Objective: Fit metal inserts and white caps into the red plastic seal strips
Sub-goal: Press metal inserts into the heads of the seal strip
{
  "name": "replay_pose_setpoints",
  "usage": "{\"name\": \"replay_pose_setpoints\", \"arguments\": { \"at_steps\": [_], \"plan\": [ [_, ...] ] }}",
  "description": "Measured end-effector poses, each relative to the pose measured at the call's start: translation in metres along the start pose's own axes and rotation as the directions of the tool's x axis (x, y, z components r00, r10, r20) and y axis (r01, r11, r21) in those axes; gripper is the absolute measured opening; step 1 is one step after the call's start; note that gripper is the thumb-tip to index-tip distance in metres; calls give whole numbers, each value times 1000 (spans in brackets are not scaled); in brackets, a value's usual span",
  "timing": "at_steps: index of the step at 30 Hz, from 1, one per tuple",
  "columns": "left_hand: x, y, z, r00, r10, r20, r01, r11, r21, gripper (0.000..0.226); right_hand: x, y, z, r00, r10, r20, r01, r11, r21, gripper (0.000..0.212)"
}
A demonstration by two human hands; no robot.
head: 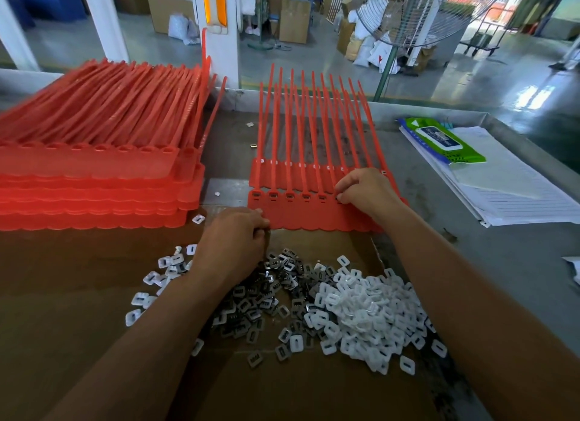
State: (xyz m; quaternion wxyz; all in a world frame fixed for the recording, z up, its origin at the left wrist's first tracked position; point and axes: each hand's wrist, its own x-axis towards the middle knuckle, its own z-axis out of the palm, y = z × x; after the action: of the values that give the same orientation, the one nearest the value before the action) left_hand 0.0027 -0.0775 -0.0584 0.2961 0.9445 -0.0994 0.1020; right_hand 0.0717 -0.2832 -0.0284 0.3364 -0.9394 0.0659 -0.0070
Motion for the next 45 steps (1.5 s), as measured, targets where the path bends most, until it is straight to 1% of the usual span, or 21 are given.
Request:
{"name": "replay_pose_setpoints", "arguments": {
  "at_steps": [3,6,13,23,25,27,29,31,34,36,37,40,42,45],
  "plan": [
    [0,0,0,1000,-4,5,4,1000,1,29,1,1,1,1000,4,-16,-4,1000,7,20],
    [0,-1,0,1000,0,5,0,1000,4,28,2,4,2,1000,3,4,-3,1000,7,13],
    [-1,-1,0,1000,14,-5,-14,1000,5,27,-2,6,1,998,-59,-5,59,998,-31,13],
    [-1,-1,0,999,-19,-28,19,1000,-1,27,-3,9,4,996,-83,-25,82,995,-54,6],
    [-1,-1,1,999,-28,-27,27,1000,-5,27,-5,9,4,995,-92,-26,90,994,-57,7],
    [-1,-1,1,999,-30,-27,29,1000,-11,28,-9,9,3,991,-125,-44,123,991,-45,11],
    [-1,-1,1,999,-26,-32,26,1000,-14,28,-18,5,2,977,-201,-66,199,980,-32,11],
    [-1,-2,2,999,-24,-32,24,1000,-13,28,-31,-1,-1,959,-283,-17,282,959,-16,7],
    [0,-2,2,999,-19,-27,19,1000,-2,28,-54,-13,-3,908,-359,216,368,930,-2,14],
    [0,-2,2,1000,-12,-27,12,1000,9,27,-66,-20,-1,863,-377,336,406,914,-16,8],
    [0,-2,2,1000,-10,-27,10,1000,12,27,-71,-22,2,847,-386,367,424,905,-26,7],
    [-1,-2,2,1000,-2,-26,3,1000,22,27,-79,-28,11,828,-387,407,441,896,-45,17],
    [-1,-2,2,1000,0,-23,0,1000,28,27,-82,-30,17,842,-366,396,425,902,-71,19],
    [-2,-1,1,1000,0,-27,0,1000,28,27,-83,-31,23,865,-345,364,401,912,-90,15]
  ]
}}
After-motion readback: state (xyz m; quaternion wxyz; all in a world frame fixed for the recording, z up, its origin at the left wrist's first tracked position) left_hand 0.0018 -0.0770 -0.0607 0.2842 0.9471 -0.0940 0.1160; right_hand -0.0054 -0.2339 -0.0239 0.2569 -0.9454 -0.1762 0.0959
